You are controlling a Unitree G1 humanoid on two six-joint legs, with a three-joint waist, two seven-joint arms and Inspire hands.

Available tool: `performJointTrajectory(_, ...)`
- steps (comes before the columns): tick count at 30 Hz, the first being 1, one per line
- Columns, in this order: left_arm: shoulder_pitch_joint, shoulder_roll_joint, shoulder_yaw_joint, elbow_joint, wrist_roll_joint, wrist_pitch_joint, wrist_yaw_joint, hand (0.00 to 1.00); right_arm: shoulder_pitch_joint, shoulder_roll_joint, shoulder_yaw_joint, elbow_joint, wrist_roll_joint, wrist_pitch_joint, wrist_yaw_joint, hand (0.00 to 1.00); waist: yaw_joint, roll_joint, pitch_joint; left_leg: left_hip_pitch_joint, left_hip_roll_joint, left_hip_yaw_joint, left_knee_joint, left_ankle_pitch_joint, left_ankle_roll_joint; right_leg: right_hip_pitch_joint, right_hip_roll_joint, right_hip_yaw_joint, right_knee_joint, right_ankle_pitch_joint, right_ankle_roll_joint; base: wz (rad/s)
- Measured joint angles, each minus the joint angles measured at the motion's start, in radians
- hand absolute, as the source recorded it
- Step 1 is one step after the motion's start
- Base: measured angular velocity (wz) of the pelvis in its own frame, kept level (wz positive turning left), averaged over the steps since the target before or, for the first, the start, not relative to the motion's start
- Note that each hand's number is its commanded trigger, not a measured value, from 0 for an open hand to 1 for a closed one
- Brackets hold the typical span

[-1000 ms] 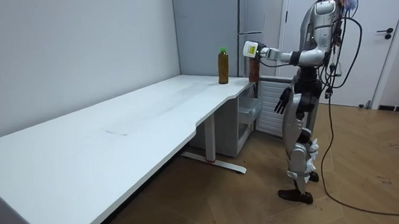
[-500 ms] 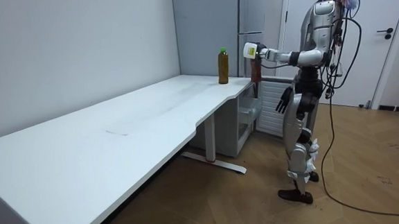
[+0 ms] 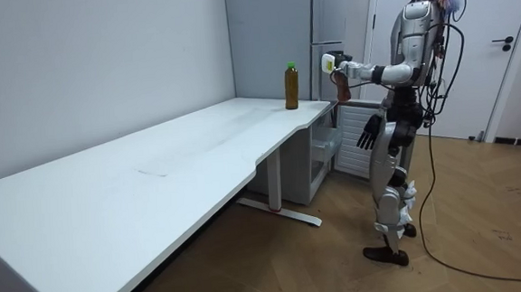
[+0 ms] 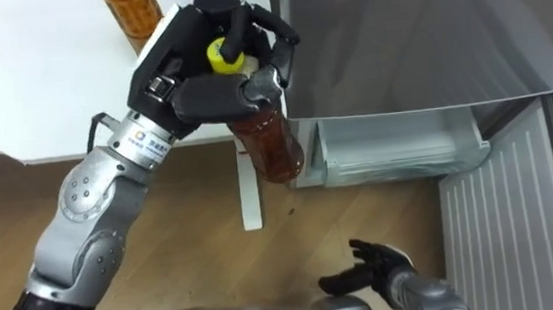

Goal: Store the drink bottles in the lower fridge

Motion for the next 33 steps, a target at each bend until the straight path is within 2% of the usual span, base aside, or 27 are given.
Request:
performJointTrajectory(1, 0.000, 0.000, -0.003, 0.001, 0.000, 0.000, -0.006, 1.00, 0.000, 0.000, 0.002, -0.002, -0.004, 0.001, 0.000, 0.00, 0.003, 0.001, 0.0007, 0.002, 0.001, 0.005, -0.001, 0.000, 0.000, -0.001, 0.000, 0.005, 0.001, 0.000, 0.000, -0.15)
performJointTrajectory(2, 0.000, 0.000, -0.005, 0.002, 0.000, 0.001, -0.019, 1.00, 0.000, 0.000, 0.011, -0.010, -0.012, 0.001, 0.000, 0.00, 0.004, 0.007, -0.0027, 0.005, 0.002, 0.008, -0.003, 0.000, 0.000, -0.001, 0.001, 0.010, 0.001, 0.000, 0.000, -0.12)
performJointTrajectory(3, 0.000, 0.000, -0.006, 0.002, 0.000, 0.001, -0.030, 1.00, 0.000, 0.000, 0.018, -0.019, -0.014, 0.001, 0.000, 0.00, -0.001, -0.002, 0.0023, 0.007, 0.003, 0.010, -0.005, 0.000, 0.000, -0.001, 0.001, 0.011, 0.003, 0.000, 0.000, -0.09)
performJointTrajectory(10, 0.001, 0.009, -0.016, 0.004, -0.066, 0.003, -0.065, 1.00, 0.000, -0.001, 0.024, -0.036, -0.015, 0.008, 0.020, 0.00, 0.000, -0.005, 0.0000, 0.001, 0.007, 0.021, -0.004, 0.000, 0.000, -0.017, 0.003, 0.021, 0.014, 0.001, -0.001, -0.04)
performJointTrajectory(15, 0.001, 0.016, -0.025, 0.081, -0.088, 0.003, -0.064, 1.00, 0.001, -0.001, 0.029, -0.106, -0.015, 0.025, 0.031, 0.00, -0.003, -0.005, -0.0006, 0.010, 0.009, 0.033, -0.005, 0.000, 0.000, -0.016, 0.002, 0.032, 0.020, 0.001, -0.001, -0.08)
performJointTrajectory(17, 0.001, 0.027, -0.050, 0.130, -0.088, 0.008, -0.064, 1.00, -0.001, 0.000, 0.029, -0.127, -0.013, 0.023, 0.032, 0.00, -0.004, -0.005, -0.0006, 0.010, 0.009, 0.034, -0.005, 0.000, 0.000, -0.016, 0.002, 0.034, 0.022, 0.001, -0.001, 0.00)
performJointTrajectory(21, 0.001, 0.030, -0.084, 0.170, -0.088, 0.011, -0.063, 1.00, -0.002, 0.003, 0.032, -0.131, -0.012, 0.024, 0.031, 0.00, -0.001, -0.005, -0.0004, 0.010, 0.010, 0.034, -0.004, 0.000, 0.000, -0.021, 0.002, 0.037, 0.031, 0.001, -0.001, 0.00)
performJointTrajectory(28, 0.001, 0.031, -0.095, 0.173, -0.064, 0.011, -0.065, 1.00, -0.002, 0.011, 0.046, -0.149, -0.013, 0.023, 0.032, 0.00, -0.001, -0.009, 0.0007, 0.009, 0.012, 0.043, 0.001, 0.001, 0.001, -0.020, 0.003, 0.045, 0.038, 0.001, -0.001, -0.03)
performJointTrajectory(33, 0.001, 0.032, -0.090, 0.197, -0.025, 0.011, -0.071, 1.00, 0.003, 0.015, 0.049, -0.237, -0.013, 0.023, 0.070, 0.00, -0.002, -0.015, 0.0003, 0.006, 0.015, 0.051, 0.009, 0.001, 0.001, -0.033, 0.003, 0.052, 0.053, 0.001, -0.001, -0.05)
